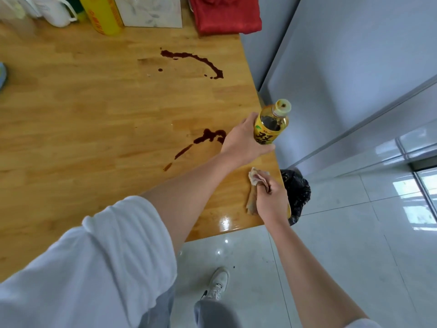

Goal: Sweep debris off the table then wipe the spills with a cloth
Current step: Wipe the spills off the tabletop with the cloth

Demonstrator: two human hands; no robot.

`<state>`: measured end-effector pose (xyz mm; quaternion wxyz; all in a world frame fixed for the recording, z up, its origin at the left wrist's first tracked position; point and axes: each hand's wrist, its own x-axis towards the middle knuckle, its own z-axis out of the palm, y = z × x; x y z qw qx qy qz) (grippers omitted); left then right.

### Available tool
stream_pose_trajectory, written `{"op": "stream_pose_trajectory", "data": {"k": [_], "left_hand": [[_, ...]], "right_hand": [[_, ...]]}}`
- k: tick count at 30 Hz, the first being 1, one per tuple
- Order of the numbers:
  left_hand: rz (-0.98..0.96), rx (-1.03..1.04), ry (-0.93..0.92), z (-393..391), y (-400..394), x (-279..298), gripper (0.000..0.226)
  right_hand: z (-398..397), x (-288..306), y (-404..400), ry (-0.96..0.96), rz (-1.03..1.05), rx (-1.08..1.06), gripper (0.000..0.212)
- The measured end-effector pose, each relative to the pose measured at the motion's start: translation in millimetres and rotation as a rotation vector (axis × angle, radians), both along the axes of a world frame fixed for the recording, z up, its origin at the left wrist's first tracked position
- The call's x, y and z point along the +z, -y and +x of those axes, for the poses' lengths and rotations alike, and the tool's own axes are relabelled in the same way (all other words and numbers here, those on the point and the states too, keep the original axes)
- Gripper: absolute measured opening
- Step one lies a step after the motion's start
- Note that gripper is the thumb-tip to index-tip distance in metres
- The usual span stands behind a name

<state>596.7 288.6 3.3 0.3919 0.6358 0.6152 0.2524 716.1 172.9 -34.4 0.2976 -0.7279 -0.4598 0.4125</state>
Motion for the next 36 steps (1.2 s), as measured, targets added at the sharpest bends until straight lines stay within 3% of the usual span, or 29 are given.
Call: {"op": "stream_pose_trajectory", "data": {"k": [7,20,27,36], "left_hand": [[0.080,0.123,0.097,-39,1,1,0.065],[0.142,0.488,-0.023,-288,-40,23,0.072],[0.087,0.565,-0.017,-404,-74,24,0.057],[0.085,0.741,0.047,-504,-144,1,0.078]], "right_hand": [[-11,4,-10,-0.048,0.044,-0.054,0.039],[-213,34,-108,-0.119,0.202,0.209,0.035],[-336,51,-159,-0.200,0.222,0.310,0.034],[-413,39,-244,-0.167,0.258,0.430,0.036]]}}
